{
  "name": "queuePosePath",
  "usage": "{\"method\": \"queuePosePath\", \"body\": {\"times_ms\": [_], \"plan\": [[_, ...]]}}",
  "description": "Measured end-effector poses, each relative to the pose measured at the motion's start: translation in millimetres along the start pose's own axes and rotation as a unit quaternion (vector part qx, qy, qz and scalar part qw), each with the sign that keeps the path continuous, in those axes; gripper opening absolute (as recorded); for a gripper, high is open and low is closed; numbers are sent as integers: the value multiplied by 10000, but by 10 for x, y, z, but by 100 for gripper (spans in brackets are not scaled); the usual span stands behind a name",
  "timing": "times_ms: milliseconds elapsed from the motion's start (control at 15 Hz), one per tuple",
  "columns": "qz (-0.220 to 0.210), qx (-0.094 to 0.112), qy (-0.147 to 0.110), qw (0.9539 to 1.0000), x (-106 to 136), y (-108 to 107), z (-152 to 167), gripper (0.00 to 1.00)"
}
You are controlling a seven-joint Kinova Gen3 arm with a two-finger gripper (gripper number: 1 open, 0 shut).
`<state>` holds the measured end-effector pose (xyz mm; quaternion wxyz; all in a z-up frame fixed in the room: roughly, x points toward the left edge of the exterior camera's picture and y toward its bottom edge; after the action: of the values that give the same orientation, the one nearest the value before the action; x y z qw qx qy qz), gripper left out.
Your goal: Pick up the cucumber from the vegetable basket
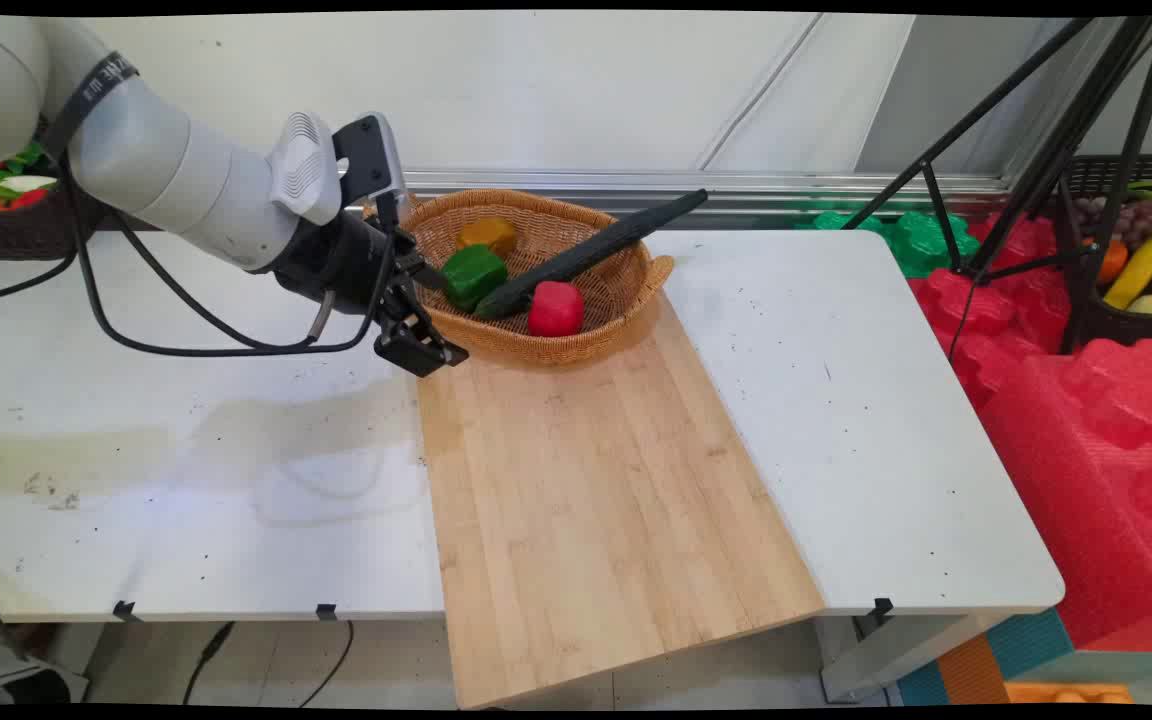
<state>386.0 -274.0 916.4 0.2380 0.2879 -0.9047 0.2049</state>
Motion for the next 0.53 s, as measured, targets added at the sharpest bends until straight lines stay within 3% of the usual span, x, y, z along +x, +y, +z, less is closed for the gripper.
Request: {"method": "queuePosePath", "body": {"times_ms": [533], "plan": [[43, 45, -9, 10000, -11, -11, -17, 100]]}}
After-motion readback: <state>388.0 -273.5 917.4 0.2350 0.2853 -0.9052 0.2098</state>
